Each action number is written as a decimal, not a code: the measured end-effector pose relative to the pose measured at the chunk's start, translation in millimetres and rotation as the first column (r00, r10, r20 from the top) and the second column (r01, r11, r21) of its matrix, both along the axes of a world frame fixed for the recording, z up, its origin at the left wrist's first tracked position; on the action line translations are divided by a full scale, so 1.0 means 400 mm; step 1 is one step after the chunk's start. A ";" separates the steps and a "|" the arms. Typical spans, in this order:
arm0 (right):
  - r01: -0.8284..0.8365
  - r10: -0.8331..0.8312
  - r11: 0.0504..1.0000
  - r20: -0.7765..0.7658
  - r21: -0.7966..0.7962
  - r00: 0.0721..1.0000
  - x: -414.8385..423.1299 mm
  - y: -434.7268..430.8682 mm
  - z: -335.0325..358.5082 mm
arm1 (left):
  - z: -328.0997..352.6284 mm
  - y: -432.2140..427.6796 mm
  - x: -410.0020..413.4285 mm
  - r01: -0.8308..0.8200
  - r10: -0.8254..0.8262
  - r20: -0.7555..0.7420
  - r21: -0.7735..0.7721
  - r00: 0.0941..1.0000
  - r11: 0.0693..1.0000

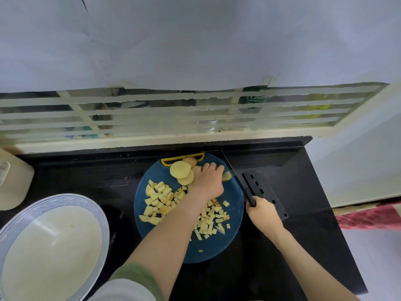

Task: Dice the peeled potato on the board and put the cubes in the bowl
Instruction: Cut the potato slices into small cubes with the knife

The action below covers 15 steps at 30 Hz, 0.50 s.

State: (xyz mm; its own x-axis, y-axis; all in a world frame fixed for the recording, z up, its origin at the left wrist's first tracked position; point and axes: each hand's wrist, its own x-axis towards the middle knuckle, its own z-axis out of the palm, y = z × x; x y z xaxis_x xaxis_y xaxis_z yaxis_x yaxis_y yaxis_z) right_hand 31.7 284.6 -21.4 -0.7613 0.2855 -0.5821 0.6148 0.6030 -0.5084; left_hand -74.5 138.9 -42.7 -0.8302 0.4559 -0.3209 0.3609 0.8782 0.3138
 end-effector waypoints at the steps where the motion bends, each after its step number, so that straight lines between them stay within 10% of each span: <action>1: 0.006 -0.006 1.000 -0.005 -0.007 1.000 -0.001 0.004 -0.004 | -0.004 0.007 -0.006 0.015 -0.015 -0.001 0.002 1.000 1.000; 15: 0.020 -0.021 1.000 -0.011 -0.019 1.000 0.023 0.016 -0.008 | 0.024 -0.002 0.091 0.262 -0.260 0.101 -0.010 0.960 0.965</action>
